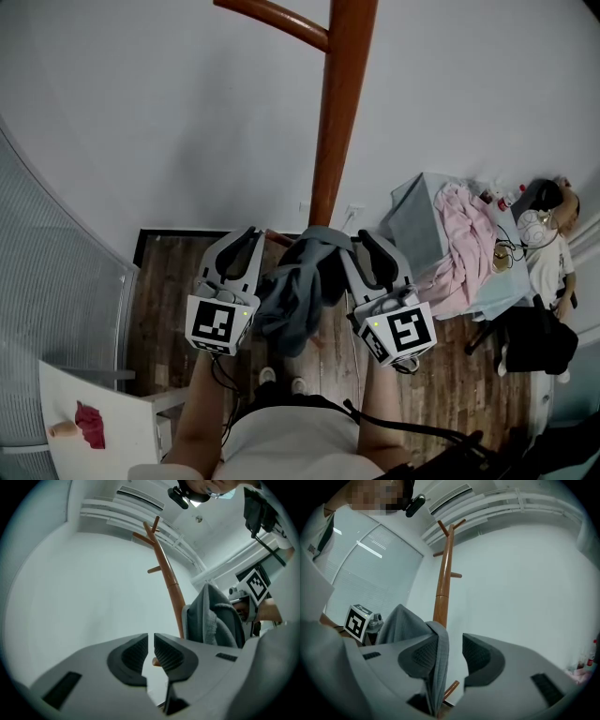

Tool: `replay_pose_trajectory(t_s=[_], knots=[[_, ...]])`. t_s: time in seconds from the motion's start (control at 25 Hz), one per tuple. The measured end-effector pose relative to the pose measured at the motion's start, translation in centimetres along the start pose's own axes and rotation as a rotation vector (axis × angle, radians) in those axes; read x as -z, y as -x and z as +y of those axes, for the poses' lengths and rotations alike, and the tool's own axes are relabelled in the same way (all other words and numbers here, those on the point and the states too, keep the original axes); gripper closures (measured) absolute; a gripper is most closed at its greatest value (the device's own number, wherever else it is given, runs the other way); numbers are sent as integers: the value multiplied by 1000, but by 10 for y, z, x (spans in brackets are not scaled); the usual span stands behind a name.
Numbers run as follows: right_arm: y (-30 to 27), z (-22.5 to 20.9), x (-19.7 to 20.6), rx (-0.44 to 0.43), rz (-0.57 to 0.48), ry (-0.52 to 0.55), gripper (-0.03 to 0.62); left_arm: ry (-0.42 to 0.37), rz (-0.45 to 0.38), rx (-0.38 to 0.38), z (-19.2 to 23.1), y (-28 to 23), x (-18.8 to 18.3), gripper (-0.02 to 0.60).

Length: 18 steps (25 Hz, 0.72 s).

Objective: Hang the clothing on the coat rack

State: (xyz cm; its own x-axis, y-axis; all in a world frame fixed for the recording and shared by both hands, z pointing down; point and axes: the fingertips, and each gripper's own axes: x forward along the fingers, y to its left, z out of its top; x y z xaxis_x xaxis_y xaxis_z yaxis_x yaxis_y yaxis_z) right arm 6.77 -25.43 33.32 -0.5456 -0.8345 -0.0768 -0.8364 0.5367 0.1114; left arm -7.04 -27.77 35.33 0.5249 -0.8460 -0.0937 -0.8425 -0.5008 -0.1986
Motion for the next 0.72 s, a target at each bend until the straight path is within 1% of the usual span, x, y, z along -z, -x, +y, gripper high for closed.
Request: replay_pose_trajectory(t_s=[0.24,0.36,0.72], knots=[[2,10,3,-71,43,68,433,5,-11,18,-2,-4,-3,534],[5,11,2,-97,47,66,421,9,-16,18,-4,-5,-4,534],[20,-2,-12,-63,-25,14,425,31,-44,-11,0,-3,-11,534]])
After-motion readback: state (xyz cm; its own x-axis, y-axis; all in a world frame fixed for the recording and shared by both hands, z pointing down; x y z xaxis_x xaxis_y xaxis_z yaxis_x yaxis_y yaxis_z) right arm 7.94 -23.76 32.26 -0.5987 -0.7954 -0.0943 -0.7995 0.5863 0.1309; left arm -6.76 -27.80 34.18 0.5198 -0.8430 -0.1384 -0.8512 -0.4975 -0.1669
